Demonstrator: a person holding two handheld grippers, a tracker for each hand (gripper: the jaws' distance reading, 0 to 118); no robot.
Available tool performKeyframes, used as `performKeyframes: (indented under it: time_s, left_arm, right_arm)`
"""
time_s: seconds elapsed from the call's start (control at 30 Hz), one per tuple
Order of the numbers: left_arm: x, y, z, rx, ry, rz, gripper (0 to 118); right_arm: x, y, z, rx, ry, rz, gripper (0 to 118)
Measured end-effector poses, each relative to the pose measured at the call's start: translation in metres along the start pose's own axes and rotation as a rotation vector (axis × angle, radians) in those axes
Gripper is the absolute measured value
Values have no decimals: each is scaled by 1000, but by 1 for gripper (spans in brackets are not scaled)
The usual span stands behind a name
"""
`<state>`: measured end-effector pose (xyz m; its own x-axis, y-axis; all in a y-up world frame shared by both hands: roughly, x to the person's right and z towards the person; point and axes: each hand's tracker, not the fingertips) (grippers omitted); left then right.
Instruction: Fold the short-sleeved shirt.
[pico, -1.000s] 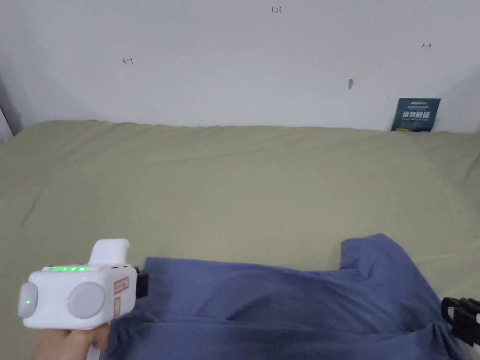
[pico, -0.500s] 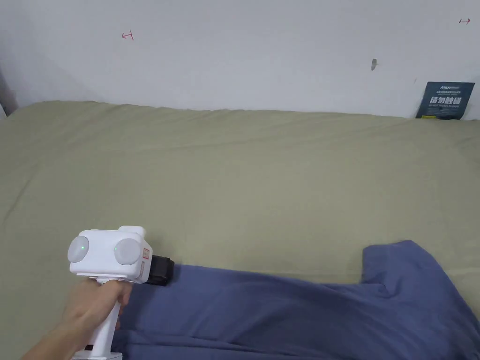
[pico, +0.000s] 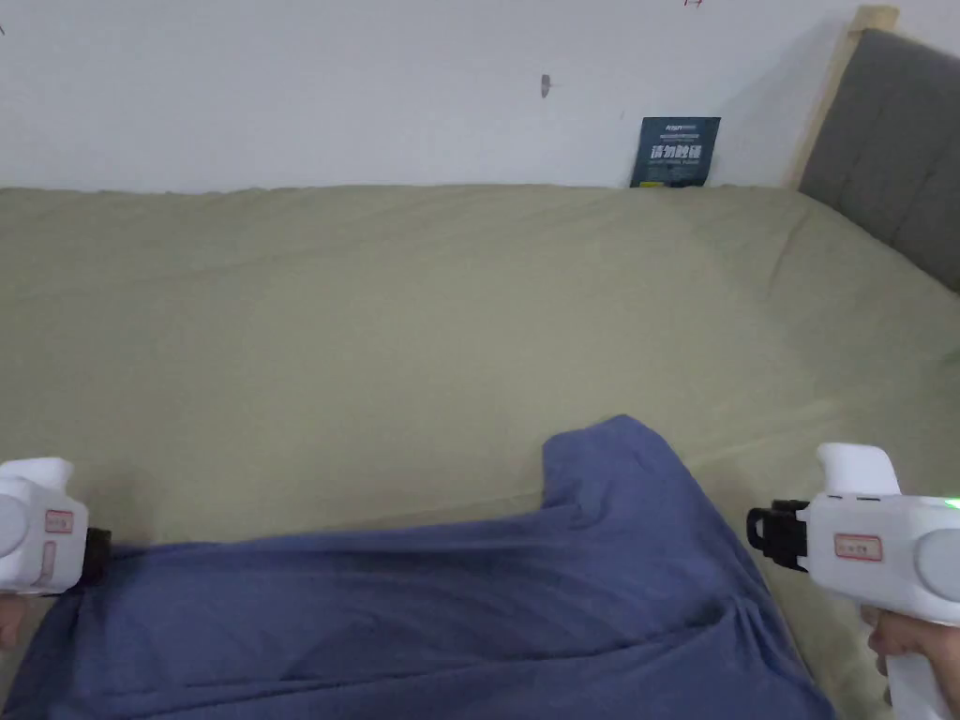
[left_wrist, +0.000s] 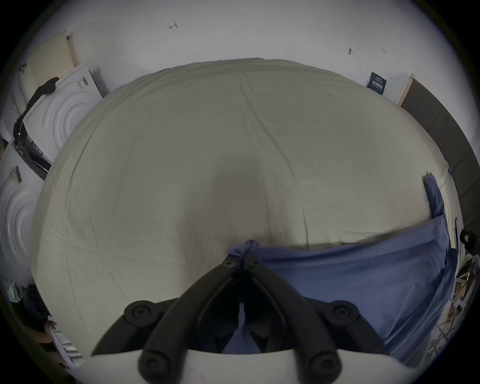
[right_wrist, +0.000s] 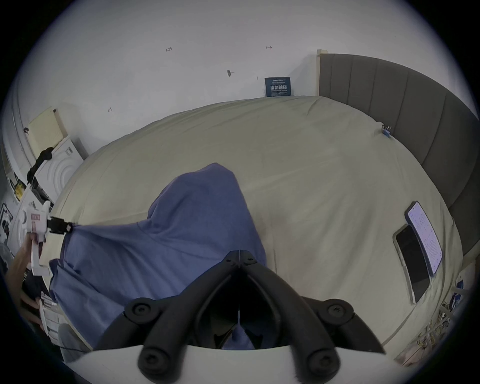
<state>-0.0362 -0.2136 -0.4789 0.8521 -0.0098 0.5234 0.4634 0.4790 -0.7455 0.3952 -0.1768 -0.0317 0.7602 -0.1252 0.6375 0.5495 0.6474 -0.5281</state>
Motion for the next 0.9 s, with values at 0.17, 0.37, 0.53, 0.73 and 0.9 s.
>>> performKeyframes:
  time_s: [0.17, 0.37, 0.53, 0.73, 0.9]
  left_arm:
    - [-26, 7, -37, -2, 3, -15, 0]
    - [3, -5, -6, 11, 24, -24, 0]
    - [11, -10, 1, 4, 28, -50, 0]
    - [9, -15, 23, 33, -11, -16, 0]
    - [-10, -20, 60, 101, -74, 3, 0]
  right_arm:
    - [-12, 28, -41, -183, 19, 46, 118]
    - [1, 26, -107, -395, -52, 92, 111]
    - [-3, 25, -77, -274, -107, 100, 21]
    - [-2, 31, -37, -181, 30, 42, 0]
    - [-1, 26, 6, -122, 82, 34, 0]
